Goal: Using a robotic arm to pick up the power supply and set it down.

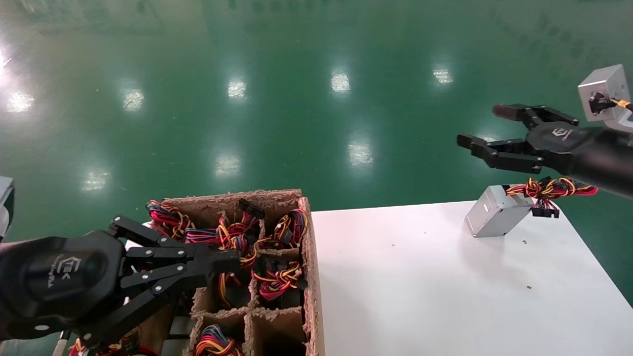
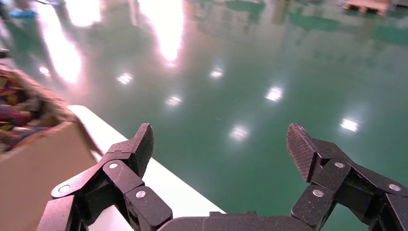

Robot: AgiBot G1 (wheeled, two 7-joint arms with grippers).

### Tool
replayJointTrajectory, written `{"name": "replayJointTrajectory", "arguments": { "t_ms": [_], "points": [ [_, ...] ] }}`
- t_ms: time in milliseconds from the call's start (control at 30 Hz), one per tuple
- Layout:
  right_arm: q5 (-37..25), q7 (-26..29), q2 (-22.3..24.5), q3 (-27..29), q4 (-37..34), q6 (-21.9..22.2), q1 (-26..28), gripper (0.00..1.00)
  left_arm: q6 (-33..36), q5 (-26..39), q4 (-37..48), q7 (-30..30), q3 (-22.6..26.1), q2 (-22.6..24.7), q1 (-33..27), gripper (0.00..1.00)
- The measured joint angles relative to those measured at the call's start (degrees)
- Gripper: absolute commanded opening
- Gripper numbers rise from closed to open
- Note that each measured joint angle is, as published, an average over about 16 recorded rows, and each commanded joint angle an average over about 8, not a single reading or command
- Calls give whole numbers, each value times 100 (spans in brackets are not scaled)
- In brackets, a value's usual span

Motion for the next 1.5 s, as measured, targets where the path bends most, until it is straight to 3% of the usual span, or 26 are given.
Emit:
{"name": "replayJointTrajectory", "arguments": {
  "t_ms": [33, 1067, 1500],
  "points": [
    [48, 30, 14, 20, 120, -42, -63, 100, 0, 0, 0, 0, 0, 0, 0, 100],
    [1511, 939, 442, 613, 3770, -1321, -1987, 100, 0, 0, 0, 0, 0, 0, 0, 100],
    [1769, 1077, 516, 714, 4391, -1540, -2316, 100, -2, -1, 2, 0, 0, -1, 1, 100]
  ]
}}
